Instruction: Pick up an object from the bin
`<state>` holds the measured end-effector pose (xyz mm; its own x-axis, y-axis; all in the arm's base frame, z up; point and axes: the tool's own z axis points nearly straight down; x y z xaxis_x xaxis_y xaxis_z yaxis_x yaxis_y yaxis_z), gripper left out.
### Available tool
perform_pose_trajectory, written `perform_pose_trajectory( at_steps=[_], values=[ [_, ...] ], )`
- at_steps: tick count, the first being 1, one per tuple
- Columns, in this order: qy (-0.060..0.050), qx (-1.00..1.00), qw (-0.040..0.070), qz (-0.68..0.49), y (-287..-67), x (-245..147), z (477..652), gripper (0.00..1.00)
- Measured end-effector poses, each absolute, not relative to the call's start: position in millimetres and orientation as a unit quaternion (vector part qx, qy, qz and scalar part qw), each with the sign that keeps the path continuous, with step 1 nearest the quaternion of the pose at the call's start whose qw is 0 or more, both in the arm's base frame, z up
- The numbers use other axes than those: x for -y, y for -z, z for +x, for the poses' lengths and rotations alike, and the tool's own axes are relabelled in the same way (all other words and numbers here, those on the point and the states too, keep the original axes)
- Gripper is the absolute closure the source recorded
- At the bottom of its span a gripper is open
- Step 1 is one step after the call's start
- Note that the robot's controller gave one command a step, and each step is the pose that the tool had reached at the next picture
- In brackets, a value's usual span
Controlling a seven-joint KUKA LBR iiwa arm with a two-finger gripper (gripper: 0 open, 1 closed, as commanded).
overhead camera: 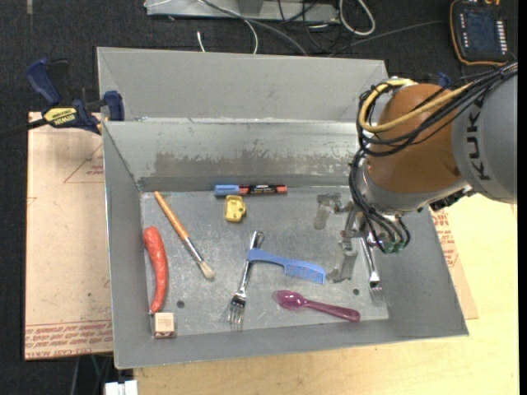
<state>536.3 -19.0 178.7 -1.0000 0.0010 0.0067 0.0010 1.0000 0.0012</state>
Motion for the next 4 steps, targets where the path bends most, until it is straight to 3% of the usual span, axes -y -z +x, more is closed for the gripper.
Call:
perform_pose_trajectory(
  at_steps=[1, 2, 3, 4],
  values=[
    [0.0, 1.0, -0.001, 0.0, -183, 19, 538.1, 0.0],
    [0.001, 1.0, -0.002, -0.016, -81, -10, 540.0, 0.0],
    [0.0, 0.997, -0.008, -0.08, -71, 18, 586.7, 0.0],
    [0.003, 0.987, 0.002, -0.163, -70, 44, 565.6, 0.0]
  ],
)
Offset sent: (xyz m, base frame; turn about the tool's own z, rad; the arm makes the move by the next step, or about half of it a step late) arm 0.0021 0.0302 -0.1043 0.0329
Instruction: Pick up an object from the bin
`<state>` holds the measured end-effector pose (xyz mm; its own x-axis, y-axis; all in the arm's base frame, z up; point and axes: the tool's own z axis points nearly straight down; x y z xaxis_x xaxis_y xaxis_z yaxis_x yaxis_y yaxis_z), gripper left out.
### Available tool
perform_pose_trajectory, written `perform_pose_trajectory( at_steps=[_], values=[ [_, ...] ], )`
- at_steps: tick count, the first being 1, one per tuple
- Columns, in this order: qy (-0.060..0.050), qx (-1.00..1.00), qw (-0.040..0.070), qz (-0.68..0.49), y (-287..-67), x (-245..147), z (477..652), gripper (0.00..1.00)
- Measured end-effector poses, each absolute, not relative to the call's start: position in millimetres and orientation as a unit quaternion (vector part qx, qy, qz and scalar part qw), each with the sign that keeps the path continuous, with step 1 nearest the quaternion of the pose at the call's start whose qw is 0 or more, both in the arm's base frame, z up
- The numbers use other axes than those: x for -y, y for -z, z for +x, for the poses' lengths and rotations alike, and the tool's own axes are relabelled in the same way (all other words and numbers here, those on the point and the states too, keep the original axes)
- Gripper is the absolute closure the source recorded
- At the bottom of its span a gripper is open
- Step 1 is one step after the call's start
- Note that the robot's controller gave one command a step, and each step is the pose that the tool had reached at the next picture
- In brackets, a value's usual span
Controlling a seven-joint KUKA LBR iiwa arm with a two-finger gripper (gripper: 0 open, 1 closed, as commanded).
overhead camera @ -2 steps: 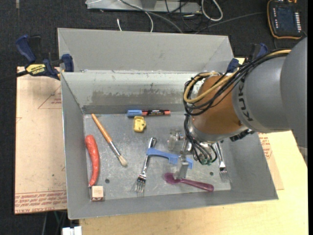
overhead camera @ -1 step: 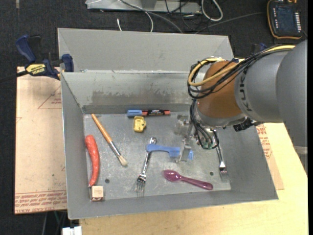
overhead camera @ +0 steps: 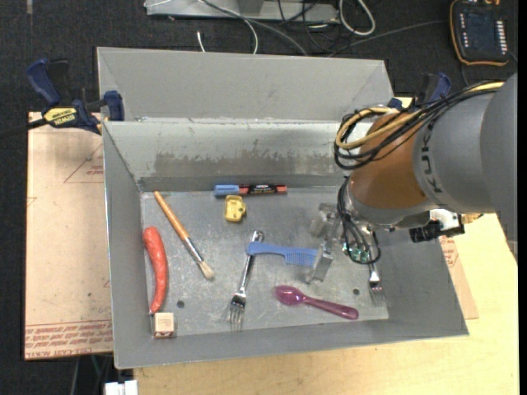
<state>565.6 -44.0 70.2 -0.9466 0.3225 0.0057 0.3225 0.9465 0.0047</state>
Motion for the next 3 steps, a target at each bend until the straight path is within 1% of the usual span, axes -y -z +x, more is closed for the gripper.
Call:
perform_pose_trajectory(
  at_steps=[1, 2, 3],
  values=[
    [0.003, 0.986, 0.002, -0.165, -72, 44, 565.9, 1.0],
    [0.003, 0.986, 0.002, -0.165, -72, 44, 565.9, 1.0],
    [0.004, 0.999, 0.003, -0.049, -79, 16, 525.2, 1.0]
  ],
)
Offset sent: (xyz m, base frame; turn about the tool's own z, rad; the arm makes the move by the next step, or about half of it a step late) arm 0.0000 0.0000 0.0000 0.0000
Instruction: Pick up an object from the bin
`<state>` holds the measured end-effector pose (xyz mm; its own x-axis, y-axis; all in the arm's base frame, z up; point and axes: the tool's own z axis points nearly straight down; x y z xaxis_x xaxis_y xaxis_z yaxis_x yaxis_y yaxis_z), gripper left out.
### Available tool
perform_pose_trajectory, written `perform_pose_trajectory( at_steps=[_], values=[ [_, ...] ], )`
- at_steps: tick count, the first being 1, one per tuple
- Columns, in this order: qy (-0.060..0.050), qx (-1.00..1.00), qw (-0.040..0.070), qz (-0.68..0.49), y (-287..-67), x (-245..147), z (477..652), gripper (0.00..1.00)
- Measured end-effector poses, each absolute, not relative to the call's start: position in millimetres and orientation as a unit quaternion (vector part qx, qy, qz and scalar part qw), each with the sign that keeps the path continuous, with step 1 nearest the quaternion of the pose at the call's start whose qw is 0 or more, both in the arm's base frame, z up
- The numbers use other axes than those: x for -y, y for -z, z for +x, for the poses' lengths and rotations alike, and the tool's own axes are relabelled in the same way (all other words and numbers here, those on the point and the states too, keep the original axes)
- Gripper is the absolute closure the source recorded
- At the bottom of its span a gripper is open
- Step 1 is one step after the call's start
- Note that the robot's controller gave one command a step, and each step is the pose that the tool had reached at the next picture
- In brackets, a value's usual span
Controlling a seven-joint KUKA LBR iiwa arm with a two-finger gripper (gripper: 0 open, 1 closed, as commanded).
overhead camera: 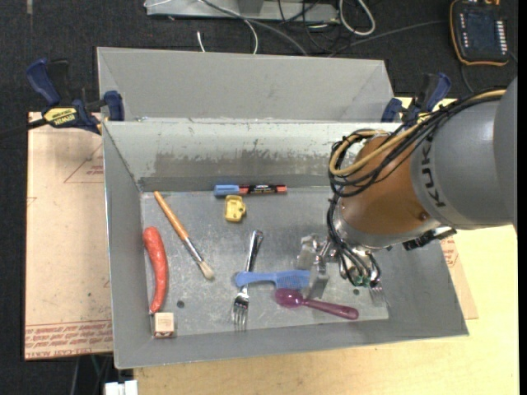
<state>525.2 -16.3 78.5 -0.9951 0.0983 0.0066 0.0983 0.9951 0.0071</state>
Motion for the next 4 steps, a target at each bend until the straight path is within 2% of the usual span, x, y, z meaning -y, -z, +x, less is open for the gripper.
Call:
perform_pose_trajectory(
  at_steps=[1, 2, 3, 4],
  values=[
    [0.003, 0.991, 0.001, -0.134, -174, 28, 562.0, 1.0],
    [0.004, 0.999, 0.004, -0.053, -92, 16, 523.5, 1.0],
    [0.004, 0.997, 0.001, -0.08, -149, 21, 538.6, 1.0],
    [0.005, 0.999, 0.005, -0.054, -116, 17, 523.9, 1.0]
  ],
)
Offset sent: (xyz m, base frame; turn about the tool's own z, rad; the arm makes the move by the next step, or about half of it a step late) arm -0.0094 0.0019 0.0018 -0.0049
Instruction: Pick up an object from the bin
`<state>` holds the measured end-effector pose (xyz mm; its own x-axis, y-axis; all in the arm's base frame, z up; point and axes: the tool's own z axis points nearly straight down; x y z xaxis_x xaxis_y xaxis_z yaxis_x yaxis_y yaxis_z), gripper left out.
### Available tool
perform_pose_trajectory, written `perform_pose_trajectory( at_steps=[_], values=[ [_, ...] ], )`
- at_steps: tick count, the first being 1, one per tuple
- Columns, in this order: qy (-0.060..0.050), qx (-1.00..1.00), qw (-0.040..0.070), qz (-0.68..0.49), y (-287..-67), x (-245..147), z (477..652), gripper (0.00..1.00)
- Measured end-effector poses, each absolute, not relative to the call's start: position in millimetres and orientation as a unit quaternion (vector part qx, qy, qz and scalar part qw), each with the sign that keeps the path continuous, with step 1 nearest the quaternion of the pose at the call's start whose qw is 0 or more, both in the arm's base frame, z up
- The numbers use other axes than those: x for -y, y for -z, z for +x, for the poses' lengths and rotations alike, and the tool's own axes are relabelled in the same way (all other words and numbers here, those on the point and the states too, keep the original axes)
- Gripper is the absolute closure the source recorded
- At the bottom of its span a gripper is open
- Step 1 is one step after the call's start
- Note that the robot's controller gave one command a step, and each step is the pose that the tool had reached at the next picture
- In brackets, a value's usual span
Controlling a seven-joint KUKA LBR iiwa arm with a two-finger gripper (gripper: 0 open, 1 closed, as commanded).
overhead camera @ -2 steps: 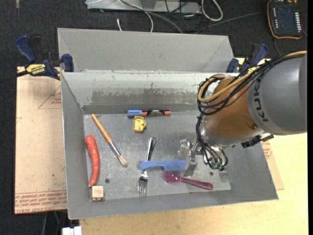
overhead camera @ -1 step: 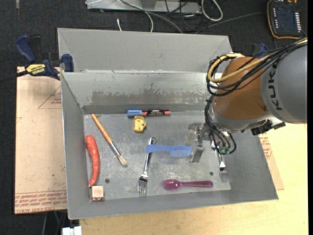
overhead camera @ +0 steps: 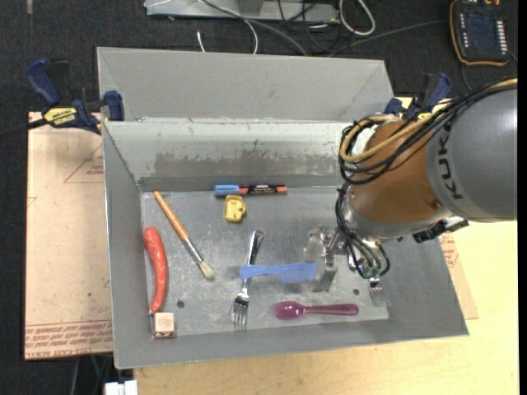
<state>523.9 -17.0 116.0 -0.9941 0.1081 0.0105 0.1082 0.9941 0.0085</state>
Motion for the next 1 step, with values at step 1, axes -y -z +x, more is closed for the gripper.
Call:
perform_pose_trajectory(
  at_steps=[1],
  values=[
    [0.005, 0.998, 0.002, -0.059, -199.4, 14.1, 532.0, 1.0]
  ],
)
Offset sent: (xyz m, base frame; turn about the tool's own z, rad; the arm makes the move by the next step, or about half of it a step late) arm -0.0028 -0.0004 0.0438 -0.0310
